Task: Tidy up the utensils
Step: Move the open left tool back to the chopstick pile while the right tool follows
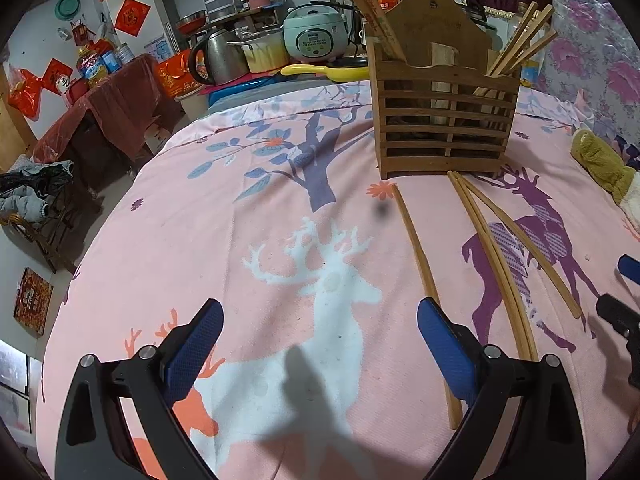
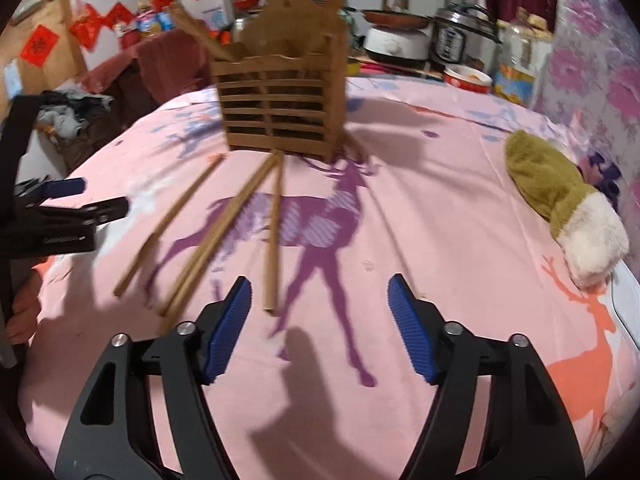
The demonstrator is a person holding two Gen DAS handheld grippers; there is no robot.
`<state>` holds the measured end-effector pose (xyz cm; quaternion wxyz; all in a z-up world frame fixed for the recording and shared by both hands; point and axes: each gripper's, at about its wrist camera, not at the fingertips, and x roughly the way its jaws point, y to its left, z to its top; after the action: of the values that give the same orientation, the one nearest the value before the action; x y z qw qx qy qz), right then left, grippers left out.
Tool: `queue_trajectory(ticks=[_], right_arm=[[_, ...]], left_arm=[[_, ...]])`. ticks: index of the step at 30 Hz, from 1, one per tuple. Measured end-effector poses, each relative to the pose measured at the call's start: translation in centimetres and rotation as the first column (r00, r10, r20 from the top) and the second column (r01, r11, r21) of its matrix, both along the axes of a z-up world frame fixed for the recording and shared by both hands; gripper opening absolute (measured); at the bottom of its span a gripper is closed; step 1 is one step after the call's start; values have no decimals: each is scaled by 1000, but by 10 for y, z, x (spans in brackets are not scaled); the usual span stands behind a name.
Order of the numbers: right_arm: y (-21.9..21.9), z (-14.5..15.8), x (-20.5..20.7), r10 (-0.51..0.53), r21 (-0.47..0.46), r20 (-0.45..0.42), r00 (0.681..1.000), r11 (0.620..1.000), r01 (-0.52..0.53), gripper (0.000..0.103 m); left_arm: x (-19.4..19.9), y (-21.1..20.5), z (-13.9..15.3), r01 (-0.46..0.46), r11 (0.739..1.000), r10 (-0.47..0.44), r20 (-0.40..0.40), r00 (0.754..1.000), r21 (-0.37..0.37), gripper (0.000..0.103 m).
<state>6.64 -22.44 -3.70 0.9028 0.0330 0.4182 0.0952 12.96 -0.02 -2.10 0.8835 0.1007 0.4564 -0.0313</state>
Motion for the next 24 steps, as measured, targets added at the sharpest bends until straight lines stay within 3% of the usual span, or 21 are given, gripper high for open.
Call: queue_trajectory(ticks=[6, 15, 20, 24], right_arm=[[8, -2, -1, 43, -5, -7, 999, 999, -43, 63], [5, -3, 0, 25, 6, -15, 1000, 1000, -25, 63], [-7, -1, 1, -6, 52, -19, 1000, 999, 7, 64], [-10, -1, 2, -19, 68, -25, 1000, 997, 20, 64]], left_arm=[[-2, -3, 1, 16, 1000, -16, 1, 1000, -3, 96], [-13, -16, -4, 102, 994, -103, -27, 994, -29, 95], [-25, -19, -14, 160, 984, -167, -91, 982, -77, 80], [-35, -23, -24, 211, 971, -227, -145, 963, -116, 56]])
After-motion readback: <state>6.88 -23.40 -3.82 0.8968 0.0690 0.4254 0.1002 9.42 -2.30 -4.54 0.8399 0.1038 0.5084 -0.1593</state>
